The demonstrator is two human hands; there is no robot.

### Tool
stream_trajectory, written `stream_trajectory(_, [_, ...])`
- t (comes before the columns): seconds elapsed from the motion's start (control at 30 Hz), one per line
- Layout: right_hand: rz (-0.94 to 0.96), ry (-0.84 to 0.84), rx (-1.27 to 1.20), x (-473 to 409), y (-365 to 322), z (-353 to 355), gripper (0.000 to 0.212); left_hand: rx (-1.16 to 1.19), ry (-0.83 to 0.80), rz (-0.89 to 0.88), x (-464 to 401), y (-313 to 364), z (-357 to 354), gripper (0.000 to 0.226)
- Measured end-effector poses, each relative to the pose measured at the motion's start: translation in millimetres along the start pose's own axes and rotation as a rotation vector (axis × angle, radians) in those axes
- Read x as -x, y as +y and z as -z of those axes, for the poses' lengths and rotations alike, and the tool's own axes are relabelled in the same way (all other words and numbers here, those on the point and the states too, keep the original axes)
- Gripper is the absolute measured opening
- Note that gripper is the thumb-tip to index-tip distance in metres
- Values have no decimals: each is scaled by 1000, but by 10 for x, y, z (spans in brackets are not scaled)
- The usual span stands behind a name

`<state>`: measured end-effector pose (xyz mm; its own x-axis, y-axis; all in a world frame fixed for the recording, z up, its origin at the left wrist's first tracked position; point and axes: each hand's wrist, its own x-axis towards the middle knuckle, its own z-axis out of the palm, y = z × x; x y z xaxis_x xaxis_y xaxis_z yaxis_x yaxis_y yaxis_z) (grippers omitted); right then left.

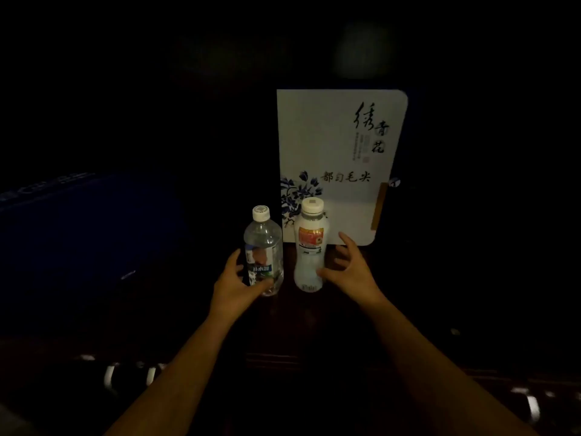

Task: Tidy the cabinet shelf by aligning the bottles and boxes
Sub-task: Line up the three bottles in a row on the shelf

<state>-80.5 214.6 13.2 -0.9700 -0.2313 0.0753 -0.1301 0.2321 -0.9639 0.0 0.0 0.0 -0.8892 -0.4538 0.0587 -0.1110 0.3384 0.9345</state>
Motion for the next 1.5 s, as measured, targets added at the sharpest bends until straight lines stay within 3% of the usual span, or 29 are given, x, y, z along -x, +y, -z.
stream_trajectory(0.23, [63,-57,-6,-245,137,-127,73,73,-17,-32,-195,-107,-129,68])
stream_trajectory(0.37, [79,-22,22,-303,153,-191,63,98,-10,-22,-259,-128,-150,66])
stream_trajectory(0.73, [90,60,49,-244,190,-311,69,155,183,-52,-171,-113,-477,68])
stream_trajectory(0.9, [102,148,42,-77,163,-228,69,135,190,-76,-4,-50,-466,70])
stream_trajectory(1.2, [80,290,40,705,-52,104,70,217,192,-168,666,217,-460,68])
stream_trajectory(1.5, [154,393,42,2024,-256,779,66,246,-29,-221,1773,525,-788,67])
